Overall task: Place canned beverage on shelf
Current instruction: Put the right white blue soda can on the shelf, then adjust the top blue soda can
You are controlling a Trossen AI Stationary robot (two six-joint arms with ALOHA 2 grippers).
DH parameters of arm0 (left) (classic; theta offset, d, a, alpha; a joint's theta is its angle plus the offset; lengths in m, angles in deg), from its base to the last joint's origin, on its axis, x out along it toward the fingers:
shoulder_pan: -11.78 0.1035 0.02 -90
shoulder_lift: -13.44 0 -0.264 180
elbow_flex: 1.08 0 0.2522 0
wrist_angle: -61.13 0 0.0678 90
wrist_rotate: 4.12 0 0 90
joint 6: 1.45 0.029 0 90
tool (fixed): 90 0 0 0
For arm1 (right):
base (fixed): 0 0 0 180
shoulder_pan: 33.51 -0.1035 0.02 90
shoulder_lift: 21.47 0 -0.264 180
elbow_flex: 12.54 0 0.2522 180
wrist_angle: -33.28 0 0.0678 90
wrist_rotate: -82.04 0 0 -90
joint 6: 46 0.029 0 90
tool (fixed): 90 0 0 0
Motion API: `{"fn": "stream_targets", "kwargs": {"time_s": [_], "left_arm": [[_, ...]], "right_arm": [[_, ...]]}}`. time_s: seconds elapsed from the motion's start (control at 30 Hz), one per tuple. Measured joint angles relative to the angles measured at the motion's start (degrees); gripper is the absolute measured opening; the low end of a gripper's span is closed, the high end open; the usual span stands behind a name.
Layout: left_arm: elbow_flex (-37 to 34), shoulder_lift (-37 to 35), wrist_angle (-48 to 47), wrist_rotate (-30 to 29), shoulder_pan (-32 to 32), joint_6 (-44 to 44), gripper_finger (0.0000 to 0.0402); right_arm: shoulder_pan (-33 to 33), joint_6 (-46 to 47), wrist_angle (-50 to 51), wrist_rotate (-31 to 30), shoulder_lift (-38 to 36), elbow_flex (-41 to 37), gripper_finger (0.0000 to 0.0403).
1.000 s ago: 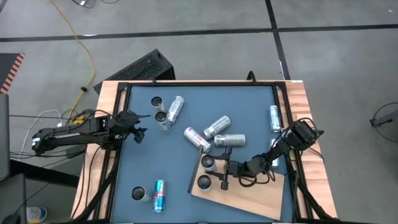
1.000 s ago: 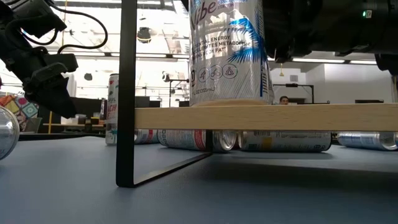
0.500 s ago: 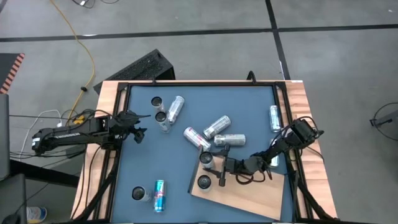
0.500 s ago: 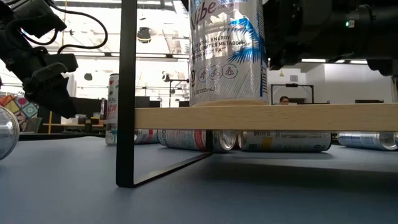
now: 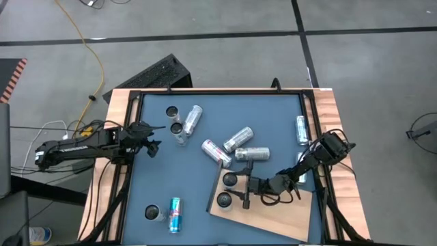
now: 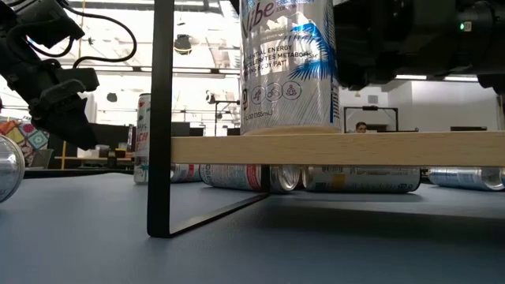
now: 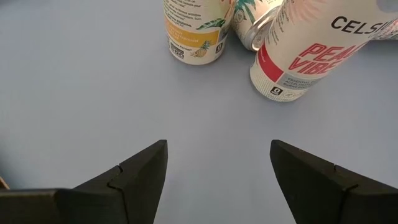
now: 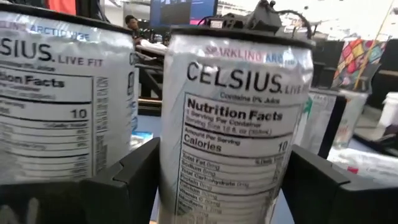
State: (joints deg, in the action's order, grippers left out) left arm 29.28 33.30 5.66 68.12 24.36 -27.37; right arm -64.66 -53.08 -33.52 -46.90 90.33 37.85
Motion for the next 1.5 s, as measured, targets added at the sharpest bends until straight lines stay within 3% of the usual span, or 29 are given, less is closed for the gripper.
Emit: {"fn": "stream_targets", "kwargs": {"time_s": [0.47, 0.73, 1.0, 1.5], "left_arm": [[0.0, 0.0, 0.0, 0.0, 0.0, 0.0, 0.0270], [0.0, 0.0, 0.0, 0.0, 0.0, 0.0, 0.0270], [0.0, 0.0, 0.0, 0.0, 0.0, 0.0, 0.0270], [0.0, 0.0, 0.0, 0.0, 0.0, 0.0, 0.0270]], "right_arm": [[-1.5, 4.3, 3.2, -2.5, 0.0, 0.0, 0.0286], [-4.2, 5.7, 3.8, -9.4, 0.1, 0.0, 0.0287], [-7.2, 6.5, 5.4, -12.2, 0.1, -0.1, 0.0287], [-14.3, 8.1, 6.8, -32.6, -0.1, -0.1, 0.0287]]}}
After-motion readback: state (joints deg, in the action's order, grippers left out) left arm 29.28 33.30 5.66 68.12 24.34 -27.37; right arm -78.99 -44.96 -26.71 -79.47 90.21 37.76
